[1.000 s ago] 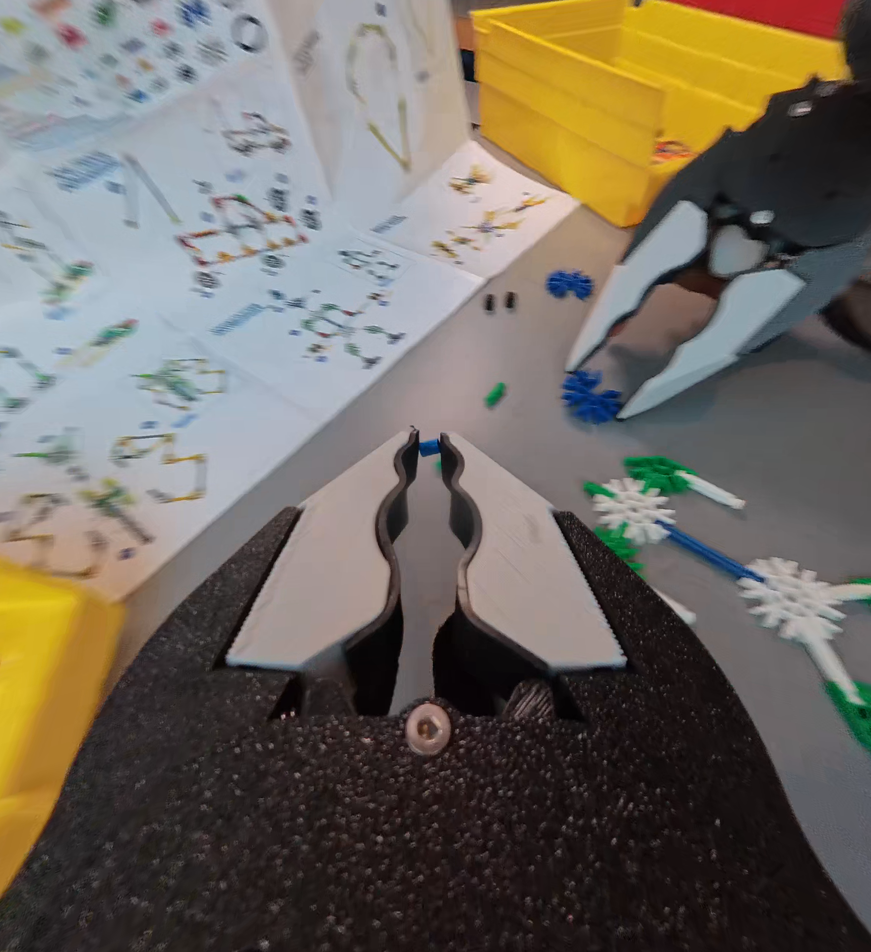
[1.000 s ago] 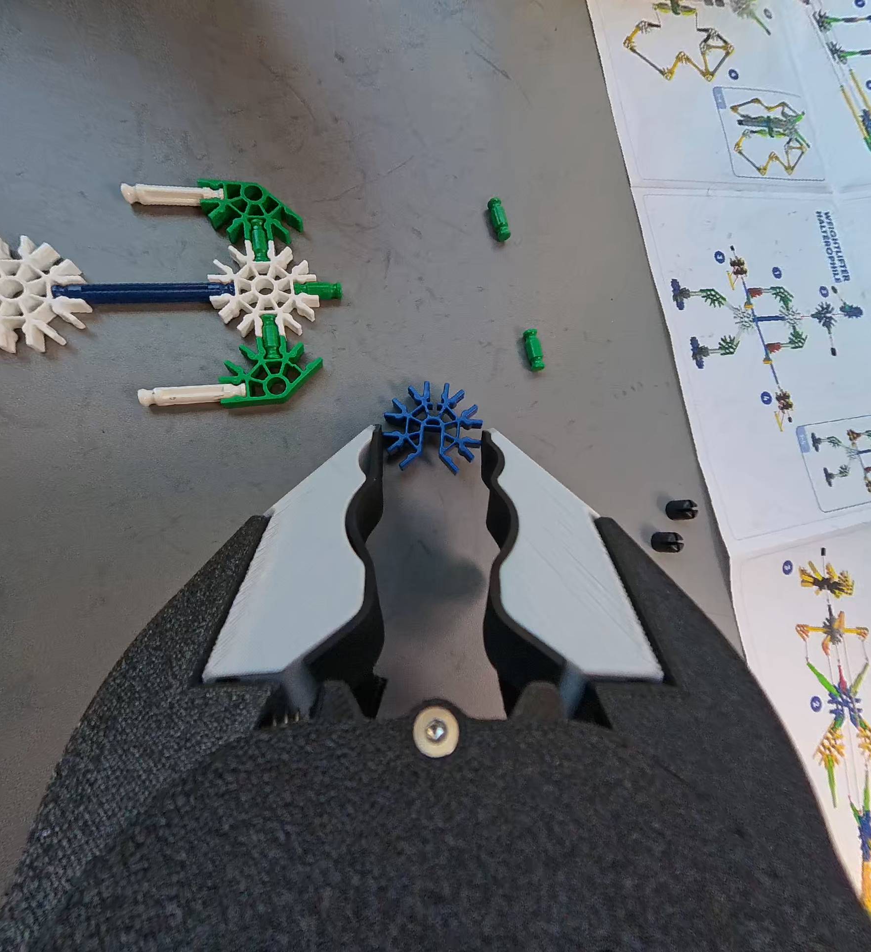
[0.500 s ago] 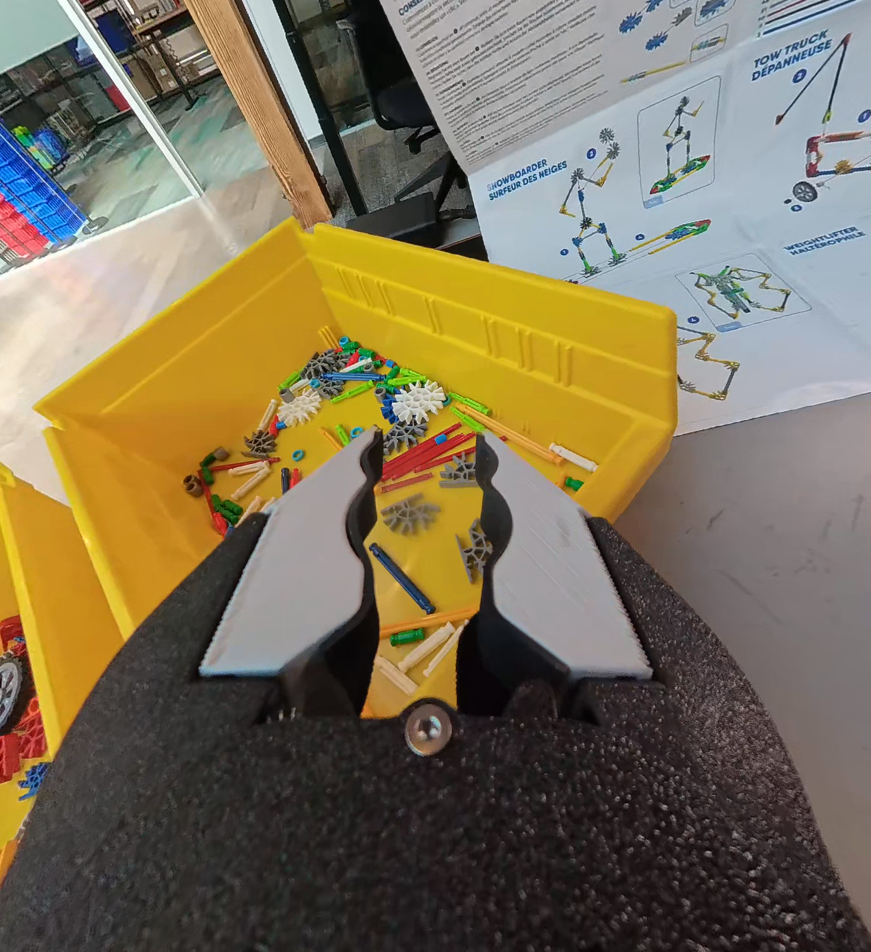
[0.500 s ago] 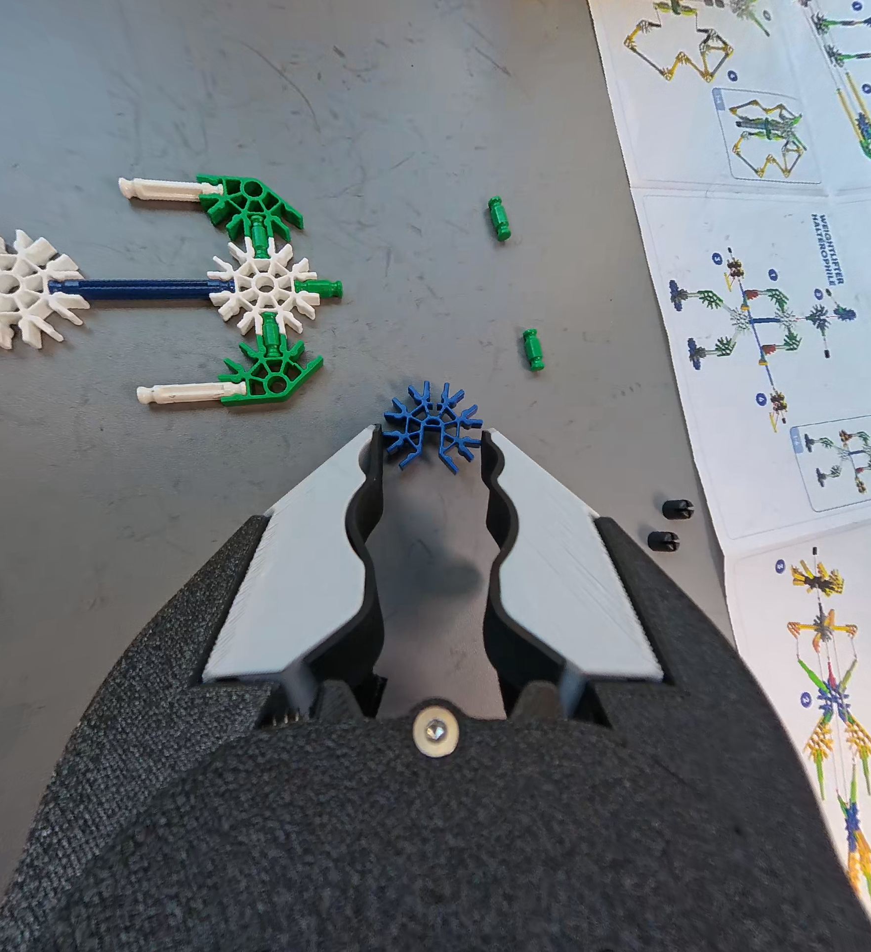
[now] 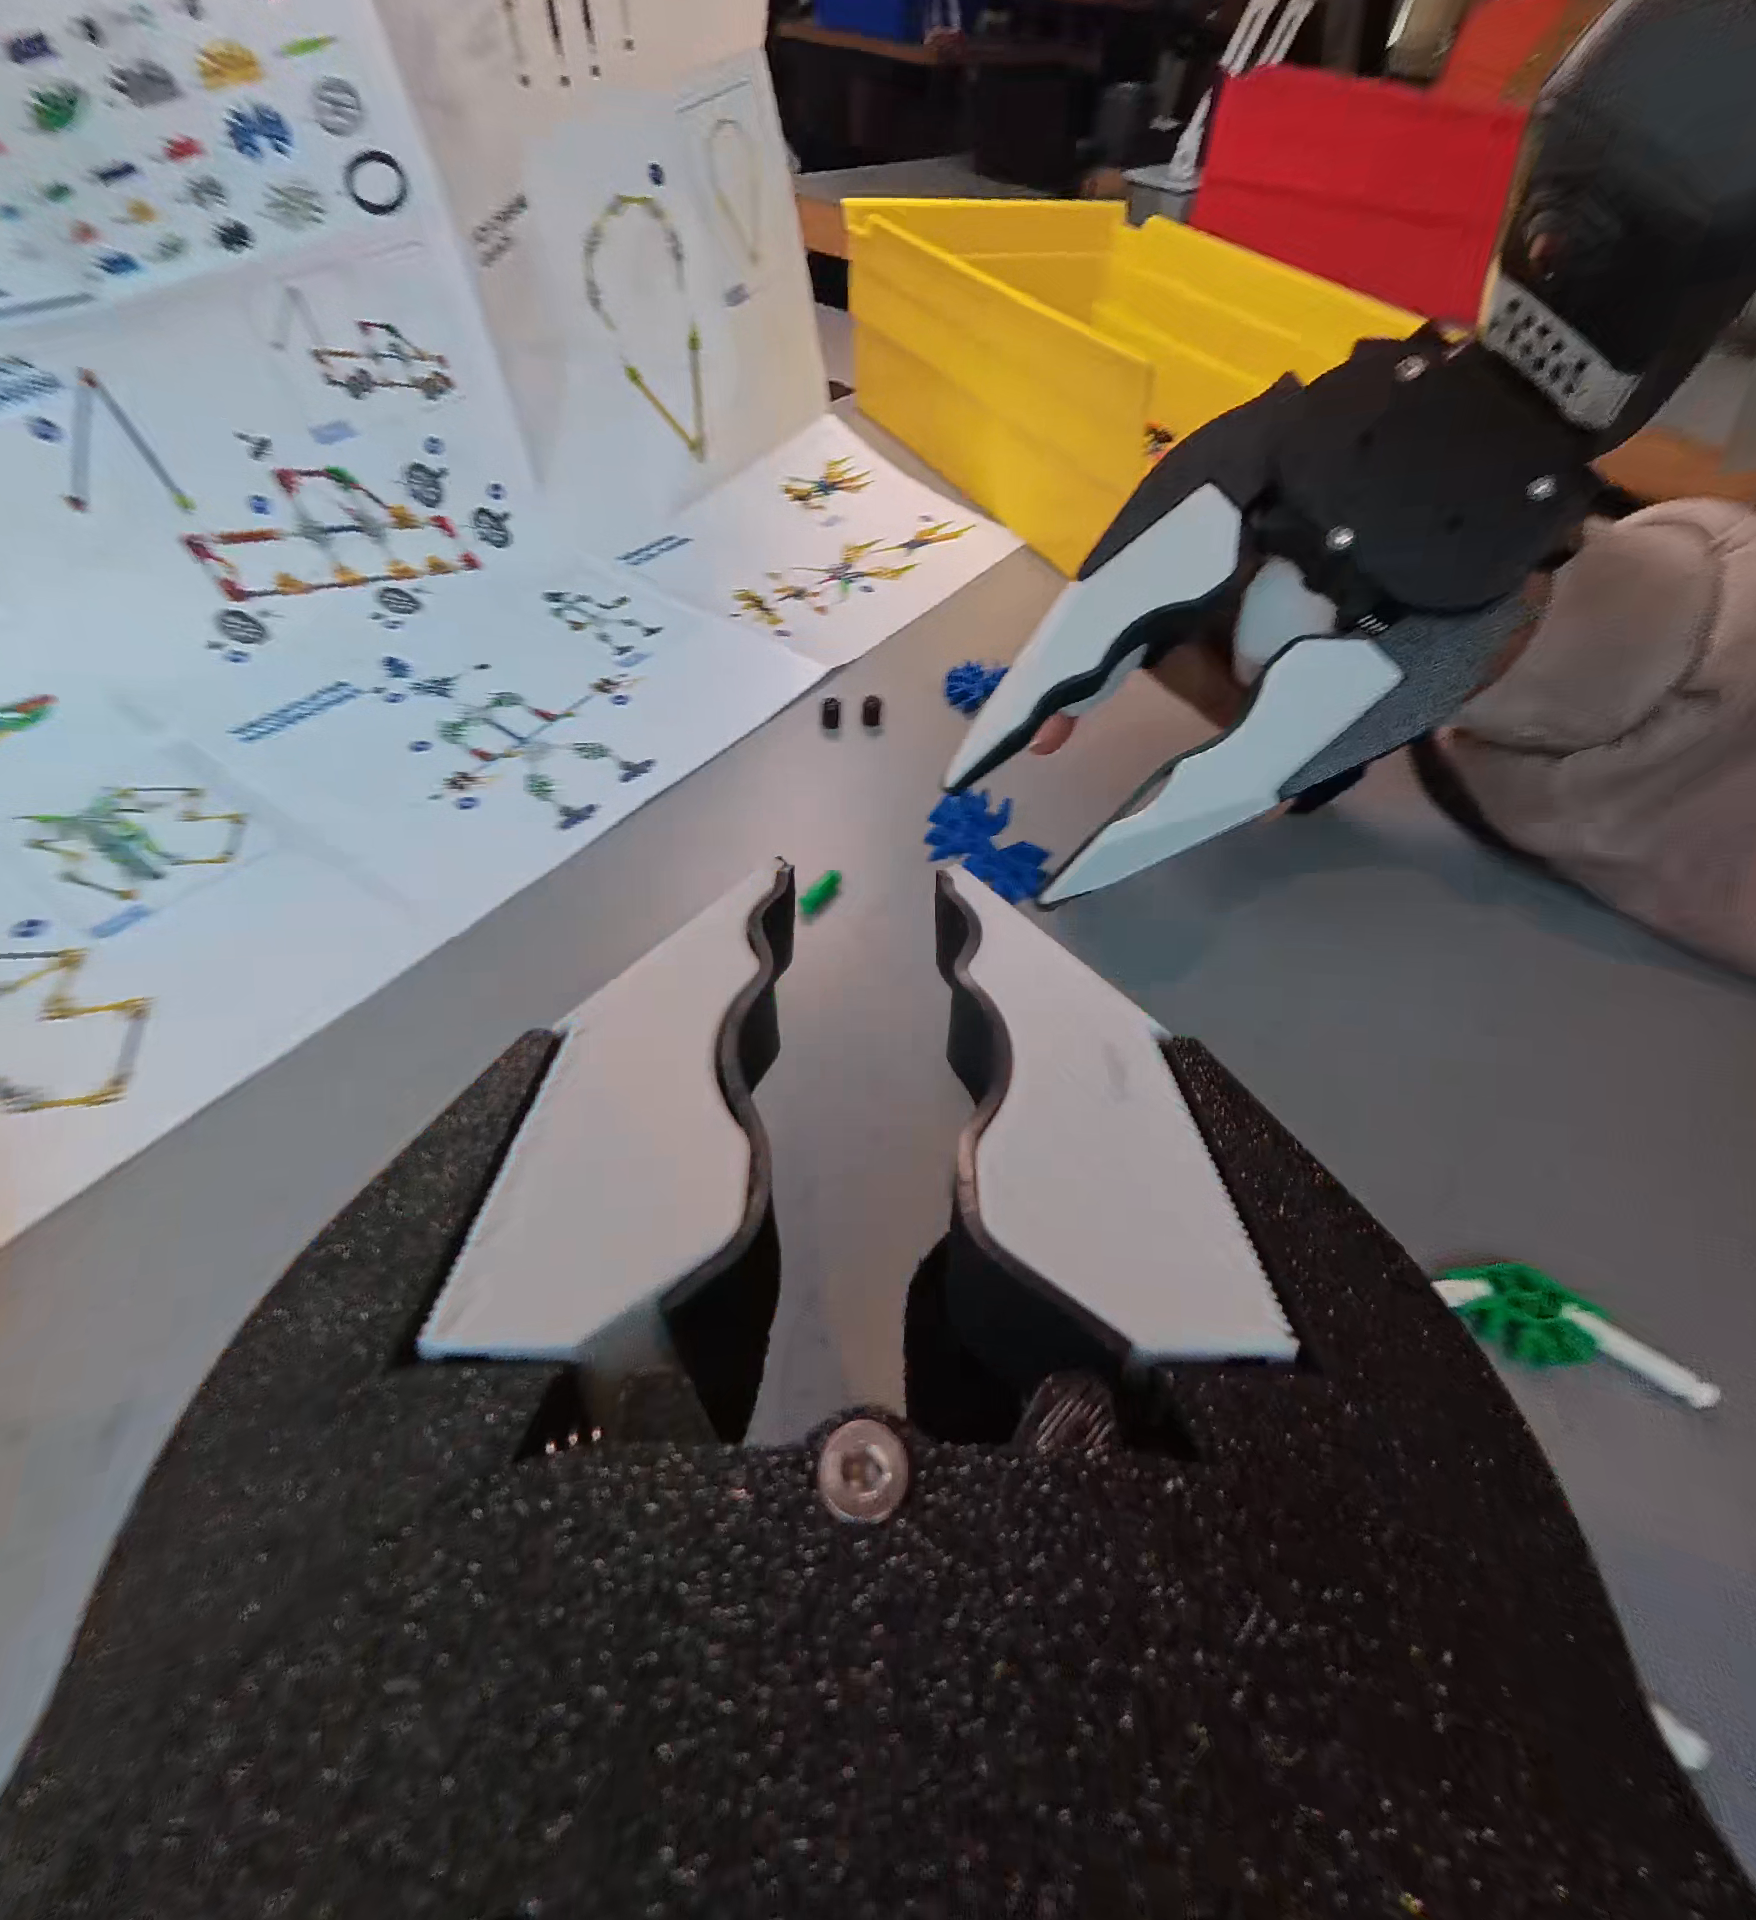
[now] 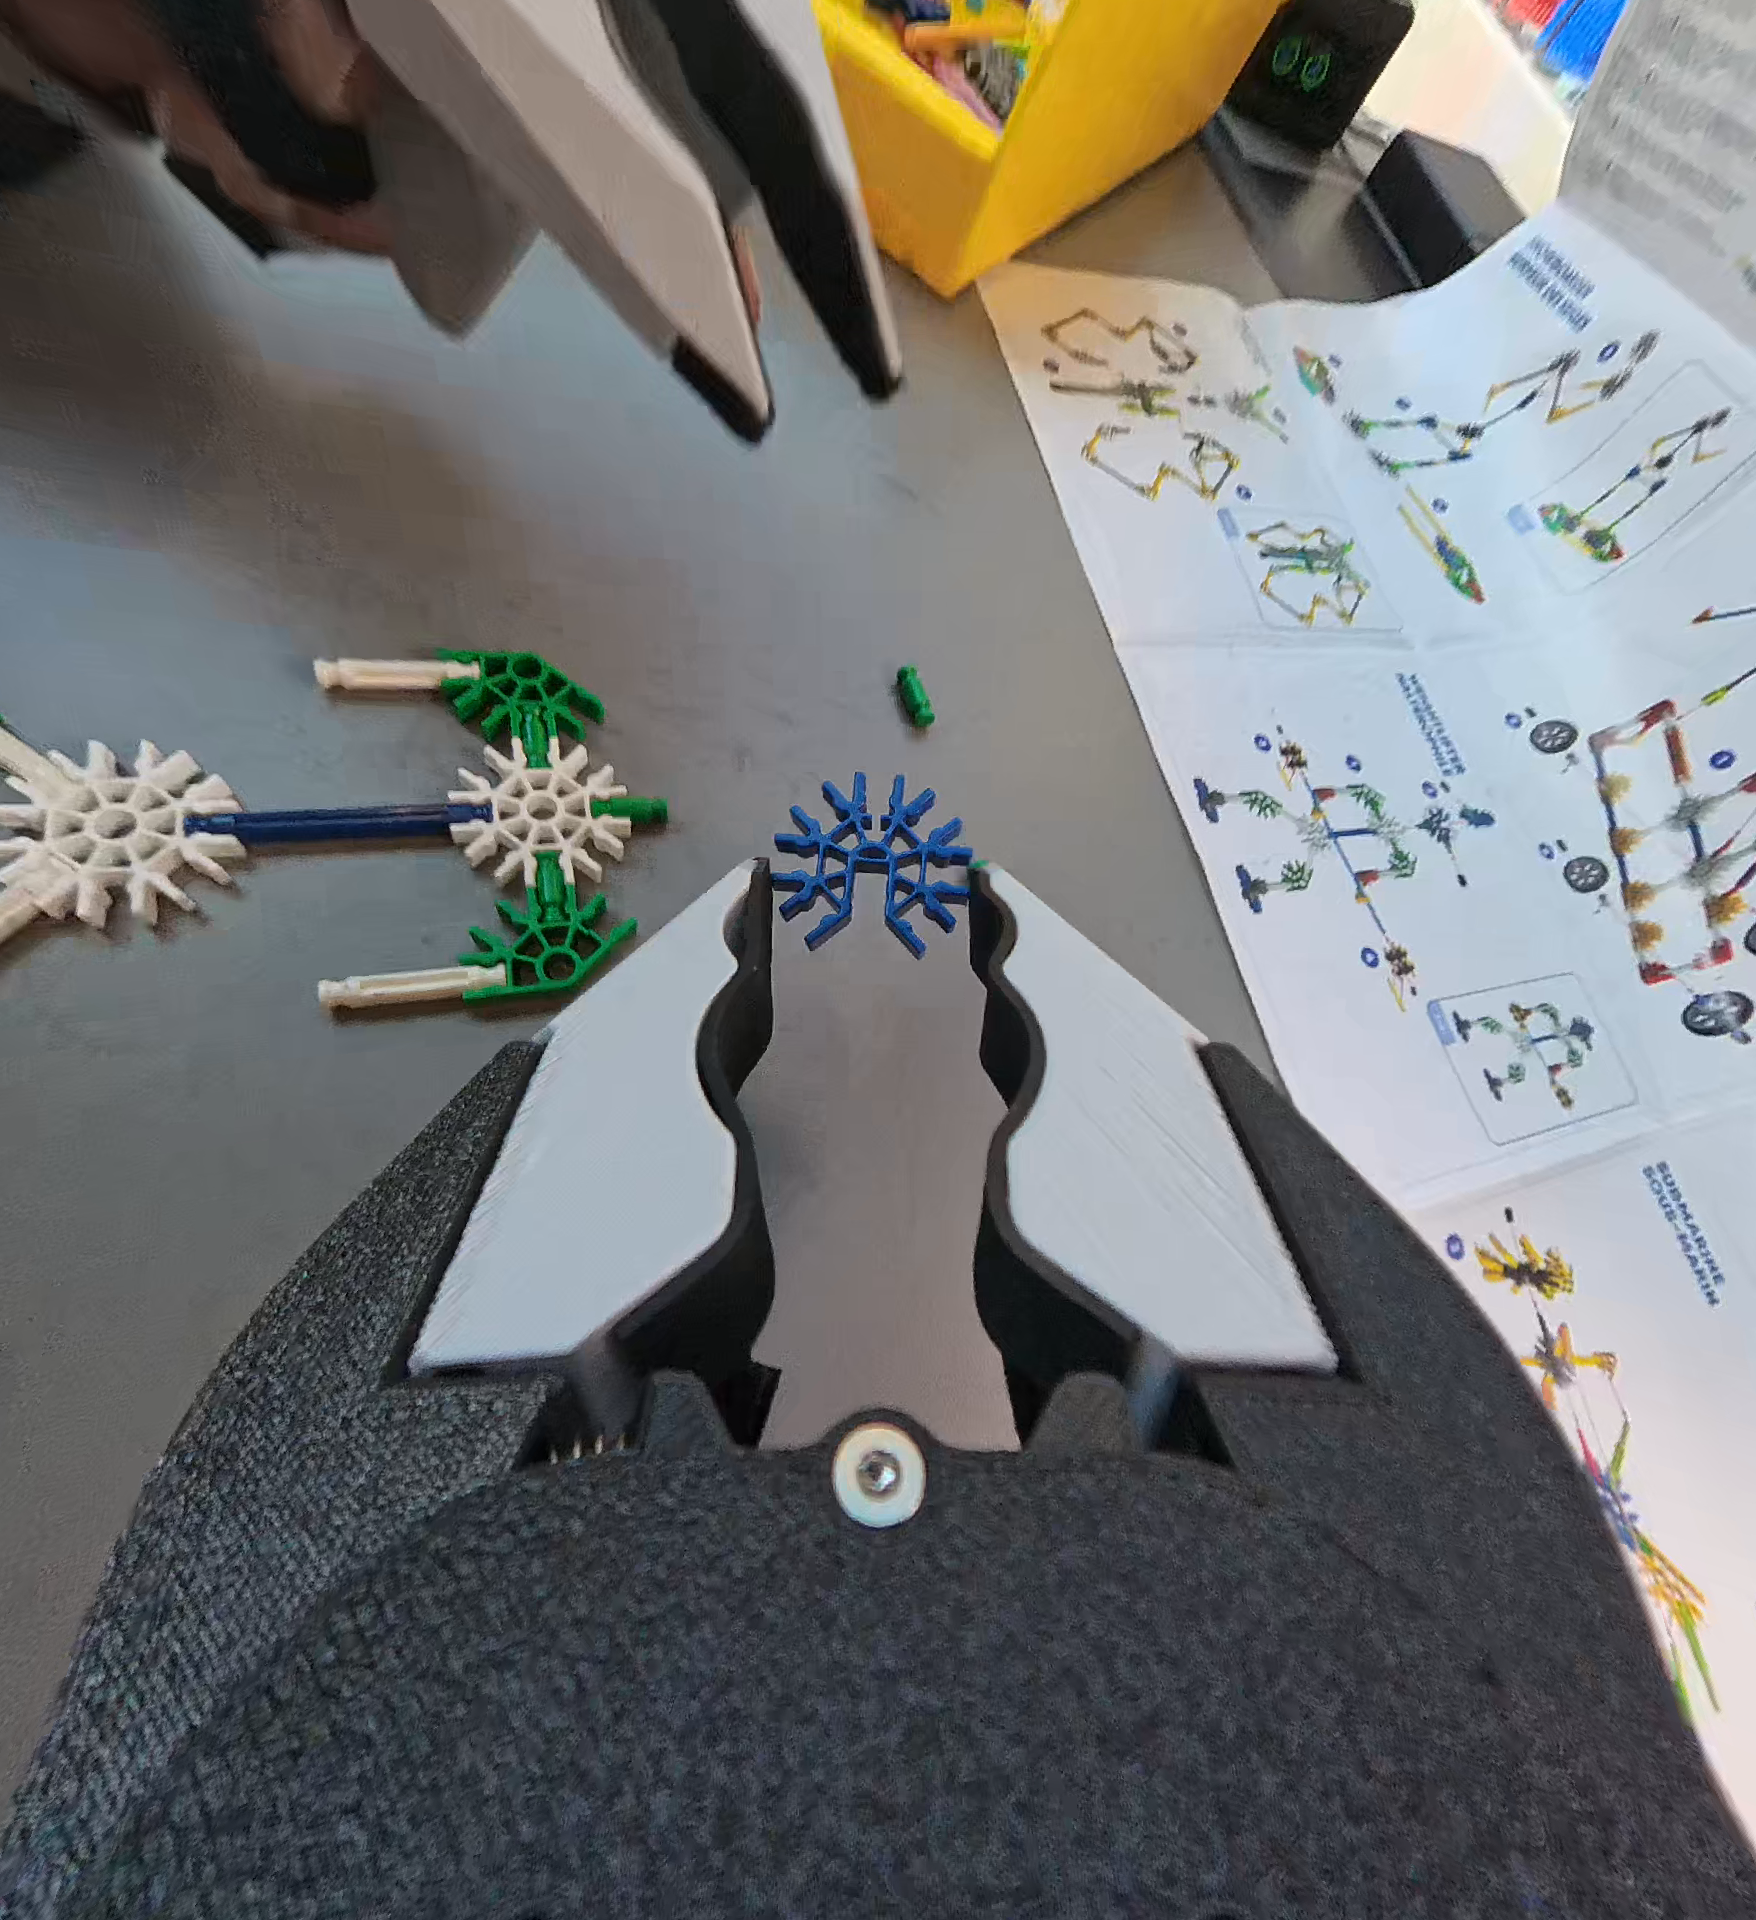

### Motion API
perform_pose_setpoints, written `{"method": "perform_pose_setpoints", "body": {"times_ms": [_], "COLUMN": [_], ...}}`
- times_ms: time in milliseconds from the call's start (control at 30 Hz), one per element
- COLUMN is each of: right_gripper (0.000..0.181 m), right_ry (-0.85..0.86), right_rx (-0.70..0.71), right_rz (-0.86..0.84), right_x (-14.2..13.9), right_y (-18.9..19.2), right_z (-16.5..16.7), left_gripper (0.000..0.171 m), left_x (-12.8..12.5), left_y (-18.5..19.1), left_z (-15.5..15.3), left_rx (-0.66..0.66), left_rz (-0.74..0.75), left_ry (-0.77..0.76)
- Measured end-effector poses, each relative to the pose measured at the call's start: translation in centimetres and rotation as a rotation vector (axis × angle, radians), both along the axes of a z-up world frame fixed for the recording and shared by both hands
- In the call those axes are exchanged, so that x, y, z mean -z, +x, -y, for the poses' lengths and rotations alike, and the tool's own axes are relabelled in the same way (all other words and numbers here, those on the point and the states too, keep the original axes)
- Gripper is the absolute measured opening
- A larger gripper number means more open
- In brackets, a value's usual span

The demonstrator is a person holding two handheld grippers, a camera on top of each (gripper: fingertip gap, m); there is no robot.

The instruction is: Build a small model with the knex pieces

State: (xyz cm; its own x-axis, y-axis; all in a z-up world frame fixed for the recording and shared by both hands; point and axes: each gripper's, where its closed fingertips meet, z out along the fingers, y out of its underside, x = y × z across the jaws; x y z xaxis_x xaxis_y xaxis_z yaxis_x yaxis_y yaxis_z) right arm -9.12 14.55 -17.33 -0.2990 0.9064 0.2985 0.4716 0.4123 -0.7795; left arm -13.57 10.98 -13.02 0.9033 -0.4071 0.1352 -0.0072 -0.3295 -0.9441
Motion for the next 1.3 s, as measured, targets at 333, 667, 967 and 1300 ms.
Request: {"method": "perform_pose_setpoints", "body": {"times_ms": [333,667,967,1300], "right_gripper": [0.037,0.037,0.031,0.025], "right_ry": [0.052,0.137,-0.047,-0.212], "right_rx": [-0.128,-0.135,-0.170,-0.166], "right_rz": [-0.209,-0.259,-0.249,-0.246], "right_x": [-2.7,-3.4,-3.5,-4.0], "right_y": [-1.4,-1.6,-1.2,-1.2], "right_z": [3.9,4.4,5.0,5.0], "left_gripper": [0.024,0.006,0.004,0.004], "left_x": [1.4,0.3,0.4,0.0], "left_y": [3.3,3.3,2.8,3.2], "left_z": [-0.1,0.6,0.7,1.3], "left_rx": [0.139,0.242,0.242,0.330], "left_rz": [0.365,0.554,0.500,0.616], "left_ry": [-0.163,-0.176,-0.158,-0.199]}}
